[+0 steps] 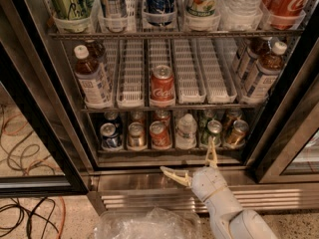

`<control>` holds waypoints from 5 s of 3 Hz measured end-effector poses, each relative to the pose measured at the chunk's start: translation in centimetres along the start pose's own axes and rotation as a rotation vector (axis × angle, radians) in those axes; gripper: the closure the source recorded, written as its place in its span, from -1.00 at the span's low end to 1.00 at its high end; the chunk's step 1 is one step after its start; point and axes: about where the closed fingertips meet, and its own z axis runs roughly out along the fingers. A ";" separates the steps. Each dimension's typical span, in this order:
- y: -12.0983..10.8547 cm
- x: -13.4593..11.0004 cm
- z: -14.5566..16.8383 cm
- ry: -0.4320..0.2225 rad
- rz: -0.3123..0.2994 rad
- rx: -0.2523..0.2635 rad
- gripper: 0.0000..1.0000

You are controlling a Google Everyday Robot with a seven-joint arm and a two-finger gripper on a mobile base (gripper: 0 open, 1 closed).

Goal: Pick water bottle from bottom shelf of fridge

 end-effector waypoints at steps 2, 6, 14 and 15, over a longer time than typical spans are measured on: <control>-0.9 1.4 2.4 -0.049 -0.012 0.023 -1.00; -4.0 2.4 4.1 -0.055 -0.031 0.113 -0.10; -4.1 4.7 9.5 0.009 -0.050 0.031 -0.42; -4.3 5.0 10.4 0.015 -0.048 0.042 -0.50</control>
Offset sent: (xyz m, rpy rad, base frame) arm 0.0395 -0.0068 -0.0141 0.0194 -0.0692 -0.0397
